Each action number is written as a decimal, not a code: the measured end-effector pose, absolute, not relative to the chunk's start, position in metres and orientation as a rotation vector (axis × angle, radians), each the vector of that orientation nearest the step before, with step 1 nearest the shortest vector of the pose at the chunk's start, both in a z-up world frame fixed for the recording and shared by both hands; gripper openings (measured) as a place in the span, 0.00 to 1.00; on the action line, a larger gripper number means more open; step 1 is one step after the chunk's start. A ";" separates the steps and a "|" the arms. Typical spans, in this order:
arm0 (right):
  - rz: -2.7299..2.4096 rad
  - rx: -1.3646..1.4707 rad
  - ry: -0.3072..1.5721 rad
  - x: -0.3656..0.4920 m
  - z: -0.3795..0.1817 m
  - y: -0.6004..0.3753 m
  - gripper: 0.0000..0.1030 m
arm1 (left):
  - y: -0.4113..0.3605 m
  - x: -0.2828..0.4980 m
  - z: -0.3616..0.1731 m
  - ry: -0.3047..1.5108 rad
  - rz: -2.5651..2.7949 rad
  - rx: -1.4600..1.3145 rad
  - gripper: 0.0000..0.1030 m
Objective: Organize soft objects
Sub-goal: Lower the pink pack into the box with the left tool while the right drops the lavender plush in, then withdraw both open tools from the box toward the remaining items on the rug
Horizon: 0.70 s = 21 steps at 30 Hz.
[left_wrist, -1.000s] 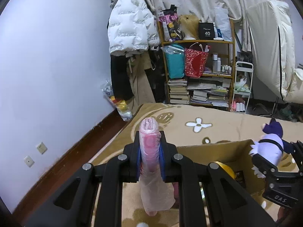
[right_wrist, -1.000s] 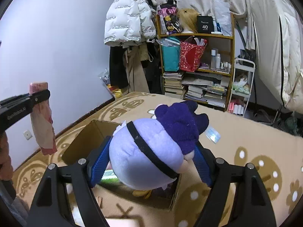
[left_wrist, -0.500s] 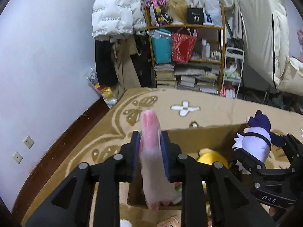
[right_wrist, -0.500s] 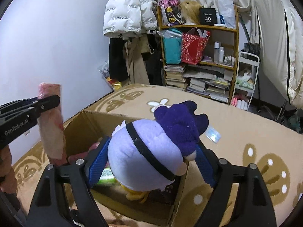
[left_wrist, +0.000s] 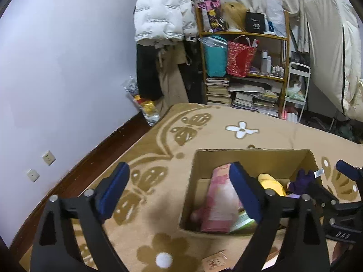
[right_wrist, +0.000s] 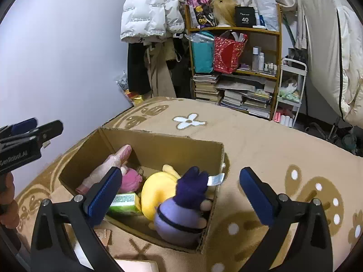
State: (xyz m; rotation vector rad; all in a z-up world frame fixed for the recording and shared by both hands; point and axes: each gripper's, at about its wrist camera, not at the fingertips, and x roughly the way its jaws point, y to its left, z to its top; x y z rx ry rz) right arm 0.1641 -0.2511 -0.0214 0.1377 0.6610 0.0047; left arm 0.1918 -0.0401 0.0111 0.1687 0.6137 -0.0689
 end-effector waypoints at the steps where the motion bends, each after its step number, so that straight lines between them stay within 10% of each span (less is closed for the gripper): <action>1: 0.003 0.140 0.662 0.163 -0.020 -0.251 1.00 | -0.038 0.190 0.013 0.615 -0.066 0.167 0.92; 21: -0.027 0.126 0.605 0.105 0.034 -0.228 1.00 | -0.001 0.119 0.050 0.639 -0.052 0.180 1.00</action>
